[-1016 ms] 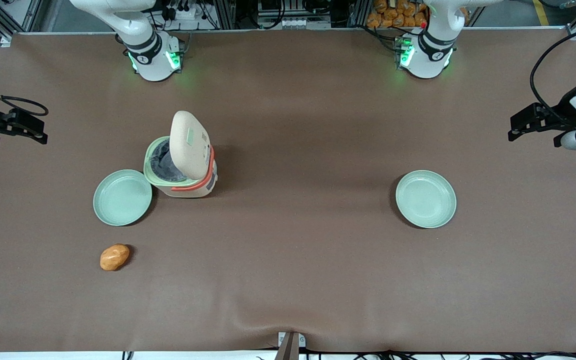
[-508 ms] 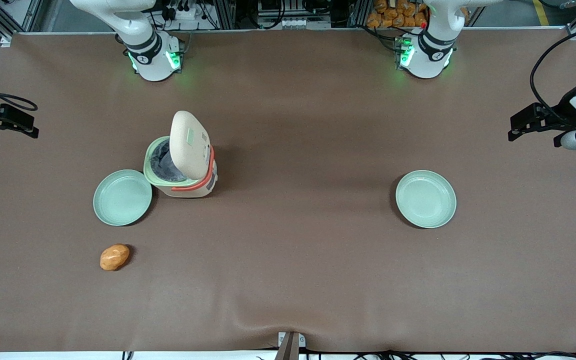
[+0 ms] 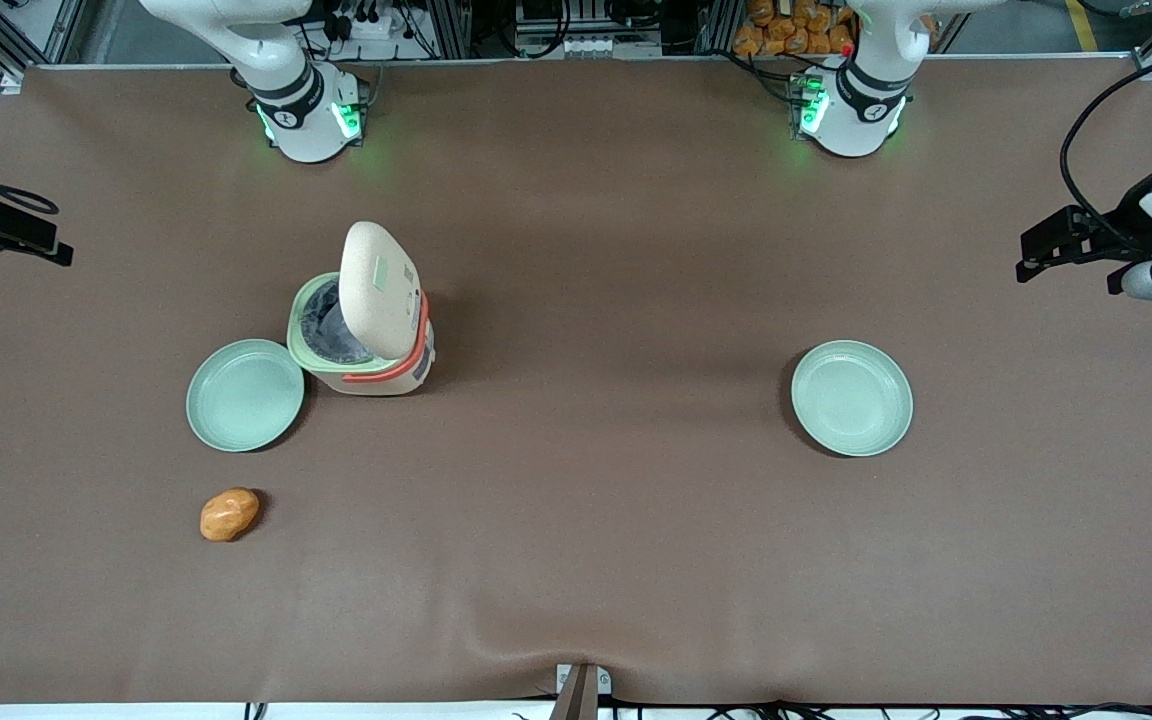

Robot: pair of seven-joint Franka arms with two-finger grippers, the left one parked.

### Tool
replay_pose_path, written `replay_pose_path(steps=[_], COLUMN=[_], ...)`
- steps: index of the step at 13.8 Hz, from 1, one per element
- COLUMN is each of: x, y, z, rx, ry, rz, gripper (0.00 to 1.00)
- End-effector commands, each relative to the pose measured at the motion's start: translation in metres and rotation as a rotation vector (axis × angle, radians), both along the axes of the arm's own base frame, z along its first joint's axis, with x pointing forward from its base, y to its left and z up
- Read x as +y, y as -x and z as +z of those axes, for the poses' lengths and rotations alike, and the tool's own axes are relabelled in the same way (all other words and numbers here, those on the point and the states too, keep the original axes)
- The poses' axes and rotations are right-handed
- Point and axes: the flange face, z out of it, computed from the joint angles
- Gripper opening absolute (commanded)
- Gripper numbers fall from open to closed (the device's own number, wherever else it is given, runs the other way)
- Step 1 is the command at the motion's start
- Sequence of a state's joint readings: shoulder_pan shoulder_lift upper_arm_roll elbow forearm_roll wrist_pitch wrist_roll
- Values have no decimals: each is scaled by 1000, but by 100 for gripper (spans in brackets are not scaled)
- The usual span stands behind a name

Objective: Press rice cooker button with right arm

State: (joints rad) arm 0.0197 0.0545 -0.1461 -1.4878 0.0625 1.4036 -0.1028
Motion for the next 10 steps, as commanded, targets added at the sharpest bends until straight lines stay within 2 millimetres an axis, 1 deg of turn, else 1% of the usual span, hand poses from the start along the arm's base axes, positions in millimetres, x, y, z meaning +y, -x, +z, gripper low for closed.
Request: replay_pose_path(steps=[1, 3, 10], x=[3, 7, 9], y=[8, 7, 7], z=[6, 8, 9], rx=[-12, -14, -16], ry=[-5, 42, 53], rz=[5, 20, 28], gripper=[100, 100, 100])
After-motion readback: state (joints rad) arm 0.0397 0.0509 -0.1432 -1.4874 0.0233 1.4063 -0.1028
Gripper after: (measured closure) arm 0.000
